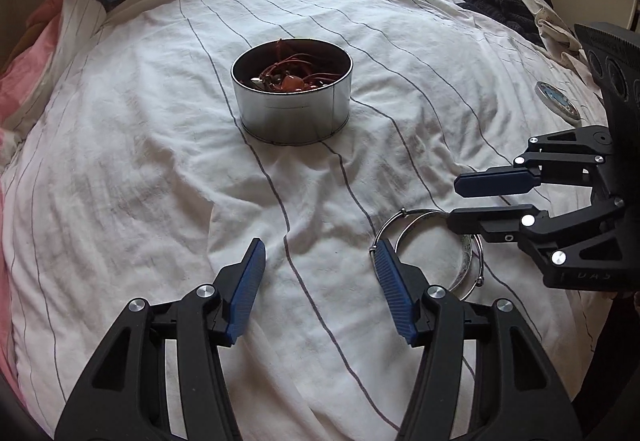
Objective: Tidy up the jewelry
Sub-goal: 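Move both open tools to the silver bangles and close the left tool on one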
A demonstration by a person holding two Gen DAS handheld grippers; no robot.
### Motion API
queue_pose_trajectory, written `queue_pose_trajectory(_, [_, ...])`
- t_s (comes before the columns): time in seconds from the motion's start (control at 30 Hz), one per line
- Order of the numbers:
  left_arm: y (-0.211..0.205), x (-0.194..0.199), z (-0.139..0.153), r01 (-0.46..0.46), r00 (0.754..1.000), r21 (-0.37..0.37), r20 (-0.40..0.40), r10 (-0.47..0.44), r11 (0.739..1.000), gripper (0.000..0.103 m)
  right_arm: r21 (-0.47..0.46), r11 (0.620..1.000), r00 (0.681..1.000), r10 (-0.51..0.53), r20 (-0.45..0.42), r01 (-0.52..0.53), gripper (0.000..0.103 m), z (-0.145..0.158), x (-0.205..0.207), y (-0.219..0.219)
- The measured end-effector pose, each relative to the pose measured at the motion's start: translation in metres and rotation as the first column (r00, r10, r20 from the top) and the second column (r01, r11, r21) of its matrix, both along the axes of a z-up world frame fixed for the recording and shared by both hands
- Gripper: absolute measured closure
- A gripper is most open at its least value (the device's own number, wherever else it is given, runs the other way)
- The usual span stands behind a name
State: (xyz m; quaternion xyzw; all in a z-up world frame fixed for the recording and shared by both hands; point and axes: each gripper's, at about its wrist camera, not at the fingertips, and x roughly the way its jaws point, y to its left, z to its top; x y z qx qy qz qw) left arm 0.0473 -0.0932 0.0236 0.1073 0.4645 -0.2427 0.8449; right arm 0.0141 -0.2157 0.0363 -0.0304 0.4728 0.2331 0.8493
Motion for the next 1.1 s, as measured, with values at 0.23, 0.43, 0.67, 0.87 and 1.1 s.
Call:
queue_pose_trajectory(0.23, [-0.021, -0.005, -0.013, 0.052, 0.998, 0.102, 0.029, -0.056, 0.993, 0.045, -0.160, 0.987, 1.000, 0.014, 0.001, -0.013, 0.080, -0.017, -0.008, 0.009])
queue_pose_trajectory(0.43, [-0.023, -0.005, -0.014, 0.065, 0.997, 0.093, 0.022, -0.068, 0.994, 0.036, -0.155, 0.987, 0.999, -0.029, 0.016, 0.032, 0.080, -0.013, -0.004, -0.004])
queue_pose_trajectory(0.67, [-0.027, -0.006, -0.015, 0.071, 0.997, 0.115, 0.036, -0.075, 0.991, 0.036, -0.051, 0.998, 0.998, -0.046, 0.029, 0.048, 0.081, -0.003, 0.001, -0.014])
queue_pose_trajectory(0.87, [-0.028, -0.006, -0.015, 0.071, 0.997, 0.115, 0.033, -0.075, 0.991, 0.036, -0.164, 0.984, 0.997, -0.069, 0.030, 0.073, 0.081, -0.016, 0.013, -0.006])
queue_pose_trajectory(1.1, [-0.028, -0.006, -0.015, 0.070, 0.997, 0.118, 0.035, -0.075, 0.990, 0.035, -0.095, 0.994, 0.998, -0.052, 0.031, 0.054, 0.081, -0.009, 0.010, -0.015])
